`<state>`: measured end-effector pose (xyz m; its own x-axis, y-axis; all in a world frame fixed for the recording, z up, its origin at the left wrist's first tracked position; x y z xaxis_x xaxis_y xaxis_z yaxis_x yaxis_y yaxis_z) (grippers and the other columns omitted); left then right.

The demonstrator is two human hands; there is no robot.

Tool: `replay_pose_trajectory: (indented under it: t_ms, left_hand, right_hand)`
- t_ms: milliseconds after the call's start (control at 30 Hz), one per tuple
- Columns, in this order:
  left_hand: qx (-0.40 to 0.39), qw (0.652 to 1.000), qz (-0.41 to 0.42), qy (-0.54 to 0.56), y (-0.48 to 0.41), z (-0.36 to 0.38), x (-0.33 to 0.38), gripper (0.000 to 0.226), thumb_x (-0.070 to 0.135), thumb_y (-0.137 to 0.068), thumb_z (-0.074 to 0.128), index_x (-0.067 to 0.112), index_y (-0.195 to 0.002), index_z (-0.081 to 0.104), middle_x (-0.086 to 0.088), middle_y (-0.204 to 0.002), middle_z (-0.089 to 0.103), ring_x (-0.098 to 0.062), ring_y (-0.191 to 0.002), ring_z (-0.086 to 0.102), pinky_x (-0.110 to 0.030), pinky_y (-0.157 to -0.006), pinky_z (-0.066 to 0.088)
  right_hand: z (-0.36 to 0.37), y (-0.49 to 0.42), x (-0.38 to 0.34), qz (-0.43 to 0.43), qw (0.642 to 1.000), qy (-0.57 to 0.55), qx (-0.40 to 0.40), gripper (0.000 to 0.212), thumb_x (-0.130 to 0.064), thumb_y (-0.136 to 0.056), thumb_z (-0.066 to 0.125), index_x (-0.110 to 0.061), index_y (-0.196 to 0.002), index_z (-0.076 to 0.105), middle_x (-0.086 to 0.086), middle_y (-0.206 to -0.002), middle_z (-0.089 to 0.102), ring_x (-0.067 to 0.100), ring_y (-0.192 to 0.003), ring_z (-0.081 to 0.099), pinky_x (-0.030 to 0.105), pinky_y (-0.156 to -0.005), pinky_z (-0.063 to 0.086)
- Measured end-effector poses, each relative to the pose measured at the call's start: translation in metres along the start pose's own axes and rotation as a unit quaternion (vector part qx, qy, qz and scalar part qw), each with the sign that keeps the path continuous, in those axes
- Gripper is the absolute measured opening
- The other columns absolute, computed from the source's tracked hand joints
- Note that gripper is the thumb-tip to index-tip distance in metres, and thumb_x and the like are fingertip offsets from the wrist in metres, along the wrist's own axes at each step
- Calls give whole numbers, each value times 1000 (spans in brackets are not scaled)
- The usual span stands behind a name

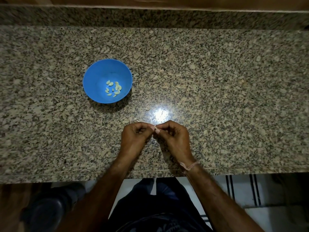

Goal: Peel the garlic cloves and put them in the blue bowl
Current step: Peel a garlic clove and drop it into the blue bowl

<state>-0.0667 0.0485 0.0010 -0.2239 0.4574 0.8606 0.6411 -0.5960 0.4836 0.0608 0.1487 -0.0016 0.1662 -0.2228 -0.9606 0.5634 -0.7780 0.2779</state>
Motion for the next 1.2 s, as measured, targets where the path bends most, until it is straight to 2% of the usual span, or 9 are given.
replay_pose_trajectory:
  t_ms: [133, 367, 500, 600, 667, 767, 1000, 1133, 1200]
  left_hand:
    - [19, 999, -22, -19, -2, 2, -6, 5, 14, -87, 77, 17, -85, 81, -3, -71, 75, -12, -64, 65, -27, -62, 52]
    - [43, 992, 7, -115, 0, 4, 0, 4, 17, -86, 75, 19, -86, 78, 7, -76, 74, -3, -71, 68, -7, -59, 46]
    - [48, 991, 7, -123, 0, 6, -1, 4, 18, -87, 75, 20, -85, 77, 9, -77, 74, -3, -71, 67, -7, -59, 46]
    - [46, 992, 11, -120, 1, 8, -1, 5, 18, -87, 75, 22, -84, 77, 8, -77, 74, -3, -71, 68, -12, -61, 49]
    - [47, 992, 10, -115, 1, 9, -2, 5, 18, -87, 75, 21, -85, 77, 6, -77, 75, -4, -70, 68, -13, -61, 50]
    - [43, 996, 2, -78, 1, 11, -4, 5, 14, -89, 73, 15, -87, 78, 1, -76, 75, -5, -68, 67, -14, -59, 50]
    - [18, 1000, -13, -17, 3, 14, -6, 14, 9, -94, 65, 9, -87, 76, -7, -75, 77, -19, -70, 73, -29, -65, 59]
    - [0, 999, -27, 35, 6, 19, -7, 16, 4, -99, 60, 0, -90, 74, 3, -63, 69, -4, -56, 61, -19, -55, 48]
    - [-2, 996, -50, 70, 7, 20, -10, 17, 4, -101, 59, -3, -93, 73, 5, -61, 65, -2, -54, 56, -18, -54, 44]
  right_hand:
    - [1, 1, 0, -13, 999, 45, -9, 6, -2, -91, 78, -6, -96, 77, 5, -89, 79, 27, -88, 76, 41, -81, 65]
    - [3, 1, 1, -36, 993, 109, -19, 23, 0, -94, 72, -14, -111, 80, -6, -105, 80, 10, -102, 75, 32, -92, 60]
    - [1, -1, 8, 7, 998, 64, -14, 19, 0, -94, 72, -13, -106, 80, 0, -99, 80, 22, -97, 76, 44, -92, 62]
    - [1, 0, 16, 54, 999, -5, -5, 15, -2, -93, 73, -11, -105, 78, 14, -95, 78, 39, -95, 75, 59, -90, 61]
    - [3, 3, 20, 91, 993, -68, 2, 14, 0, -93, 73, -6, -105, 77, 25, -96, 76, 47, -98, 73, 62, -92, 59]
    - [5, 6, 21, 127, 982, -136, 4, 14, 5, -93, 71, 5, -107, 73, 30, -99, 75, 43, -97, 74, 56, -96, 59]
    - [4, 6, 22, 163, 974, -155, 8, 13, 1, -95, 70, 4, -107, 74, 32, -102, 74, 32, -89, 70, 44, -88, 57]
    - [3, 5, 22, 187, 970, -154, 16, 12, 3, -94, 70, 1, -104, 76, 29, -101, 75, 30, -86, 70, 40, -84, 59]
    - [3, 4, 23, 208, 962, -178, 23, 12, 4, -93, 69, -2, -99, 78, 23, -95, 77, 26, -83, 71, 35, -82, 60]
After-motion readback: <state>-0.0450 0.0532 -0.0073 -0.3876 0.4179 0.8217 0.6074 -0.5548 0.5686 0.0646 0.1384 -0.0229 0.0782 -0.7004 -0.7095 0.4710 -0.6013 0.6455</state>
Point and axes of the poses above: each hand's wrist, its own y-axis away from the middle knuckle, its own z-axis out of the palm, x = y × z, the point moved 6 cm from there along -y, towards the middle knuckle
